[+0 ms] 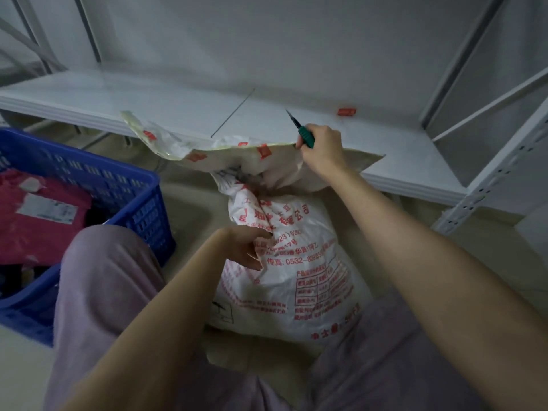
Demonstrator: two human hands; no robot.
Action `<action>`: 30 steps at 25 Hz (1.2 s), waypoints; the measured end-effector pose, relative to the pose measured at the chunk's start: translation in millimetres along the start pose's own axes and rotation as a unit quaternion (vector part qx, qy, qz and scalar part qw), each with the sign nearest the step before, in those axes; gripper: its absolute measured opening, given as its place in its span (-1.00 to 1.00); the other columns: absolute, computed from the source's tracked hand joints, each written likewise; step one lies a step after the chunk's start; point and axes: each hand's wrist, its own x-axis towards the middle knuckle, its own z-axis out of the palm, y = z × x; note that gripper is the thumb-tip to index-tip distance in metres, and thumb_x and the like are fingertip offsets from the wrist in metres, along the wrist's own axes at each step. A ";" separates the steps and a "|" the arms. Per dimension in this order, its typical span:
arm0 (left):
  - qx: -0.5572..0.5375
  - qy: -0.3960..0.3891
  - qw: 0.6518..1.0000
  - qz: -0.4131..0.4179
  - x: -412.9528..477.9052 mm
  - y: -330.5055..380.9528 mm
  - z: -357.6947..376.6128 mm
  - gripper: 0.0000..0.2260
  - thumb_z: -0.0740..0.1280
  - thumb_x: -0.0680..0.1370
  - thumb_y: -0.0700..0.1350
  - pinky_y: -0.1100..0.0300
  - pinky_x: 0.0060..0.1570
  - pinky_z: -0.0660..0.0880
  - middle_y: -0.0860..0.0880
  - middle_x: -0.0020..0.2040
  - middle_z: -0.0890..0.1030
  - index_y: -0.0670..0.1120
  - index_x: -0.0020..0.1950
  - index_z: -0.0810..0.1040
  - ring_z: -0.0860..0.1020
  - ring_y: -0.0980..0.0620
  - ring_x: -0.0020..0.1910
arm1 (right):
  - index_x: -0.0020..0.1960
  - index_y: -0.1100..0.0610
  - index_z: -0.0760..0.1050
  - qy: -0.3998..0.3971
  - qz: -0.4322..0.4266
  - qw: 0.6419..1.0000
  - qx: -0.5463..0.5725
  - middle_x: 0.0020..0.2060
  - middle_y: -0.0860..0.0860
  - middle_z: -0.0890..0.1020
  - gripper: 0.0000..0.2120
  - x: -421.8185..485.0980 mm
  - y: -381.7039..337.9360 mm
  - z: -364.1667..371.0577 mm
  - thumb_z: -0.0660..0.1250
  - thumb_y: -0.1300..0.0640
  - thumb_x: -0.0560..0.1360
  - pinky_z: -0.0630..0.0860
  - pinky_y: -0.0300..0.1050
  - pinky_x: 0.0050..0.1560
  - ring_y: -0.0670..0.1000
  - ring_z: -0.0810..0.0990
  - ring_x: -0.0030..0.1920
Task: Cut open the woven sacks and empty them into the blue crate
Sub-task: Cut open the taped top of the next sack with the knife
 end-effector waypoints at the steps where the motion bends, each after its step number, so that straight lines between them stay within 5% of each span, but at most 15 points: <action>1: 0.003 0.001 1.000 0.014 -6.1 3.3 1.2 -0.56 0.23 0.59 -0.04 0.05 -0.05 0.51 -0.17 0.07 0.50 -0.23 0.38 0.27 0.52 -0.10 -0.04 | -0.09 0.21 0.57 0.002 0.007 1.000 -0.002 -0.16 0.05 0.56 -0.85 -1.8 1.3 -4.9 0.24 0.37 0.50 0.30 -0.39 -0.14 -0.04 0.49 -0.13; 4: -0.026 0.050 0.992 0.111 -34.5 22.6 -4.1 -0.61 0.24 0.59 -0.06 0.08 -0.02 0.50 -0.17 0.21 0.43 -0.18 0.36 0.31 0.49 -0.12 0.11 | -0.10 0.23 0.58 0.023 0.020 1.000 0.002 -0.16 0.08 0.59 -0.84 -6.2 1.5 -17.4 0.24 0.37 0.49 0.34 -0.32 -0.12 -0.03 0.49 -0.14; 8: -0.148 0.212 0.918 0.302 -71.0 50.1 -19.4 -0.92 0.24 0.58 -0.16 0.15 -0.09 0.50 -0.12 0.04 0.45 -0.17 0.00 0.44 0.49 0.01 -0.14 | -0.11 0.25 0.60 0.060 0.042 0.997 0.012 -0.14 0.07 0.61 -0.85 -8.1 -1.5 -36.5 0.26 0.38 0.49 0.30 -0.34 -0.11 -0.05 0.49 -0.12; 11: -0.152 0.260 0.885 0.355 -88.9 70.3 -30.8 -0.83 0.23 0.59 -0.18 0.20 -0.18 0.48 -0.11 -0.08 0.47 -0.15 0.18 0.41 0.48 0.03 -0.24 | -0.09 0.27 0.62 0.109 0.067 0.991 0.029 -0.07 0.14 0.65 -0.84 -5.2 5.2 -53.7 0.26 0.37 0.48 0.33 -0.29 -0.08 0.06 0.56 -0.01; 16: -0.271 0.279 0.844 0.368 -105.6 93.0 -54.5 -0.48 0.36 0.48 0.02 0.01 -0.08 0.54 -0.14 0.15 0.41 -0.17 0.34 0.30 0.52 -0.06 -0.01 | 0.13 0.29 0.57 0.205 0.133 0.969 0.029 0.06 0.23 0.62 -0.78 -1.8 16.8 -80.4 0.25 0.30 0.53 0.40 -0.11 0.03 0.18 0.56 0.11; 20: -0.190 0.449 0.770 0.411 -119.2 94.7 -70.5 -0.12 0.43 0.38 0.00 0.00 0.39 0.24 -0.18 0.49 0.11 -0.18 0.51 -0.04 0.19 -0.16 0.44 | 0.18 0.32 0.53 0.232 0.218 0.947 0.043 0.10 0.26 0.59 -0.76 1.5 30.7 -85.1 0.22 0.28 0.56 0.44 -0.07 0.08 0.21 0.55 0.12; 24: -0.093 0.512 0.722 0.456 -139.5 111.6 -96.6 -0.22 0.33 0.47 -0.22 0.04 0.46 0.10 -0.11 0.54 0.01 -0.16 0.53 -0.10 0.07 -0.09 0.51 | 0.21 0.33 0.51 0.217 0.233 0.947 0.046 0.12 0.27 0.57 -0.75 6.5 33.1 -78.2 0.22 0.26 0.58 0.44 -0.07 0.13 0.22 0.53 0.15; 30: 0.111 0.537 0.676 0.493 -174.4 156.7 -111.6 -0.18 0.36 0.44 -0.21 0.02 0.46 0.09 -0.11 0.54 0.04 -0.17 0.53 -0.10 0.08 -0.08 0.50 | 0.23 0.33 0.49 0.210 0.241 0.947 0.018 0.14 0.29 0.56 -0.74 23.6 41.8 -86.3 0.23 0.27 0.58 0.44 -0.01 0.12 0.24 0.52 0.15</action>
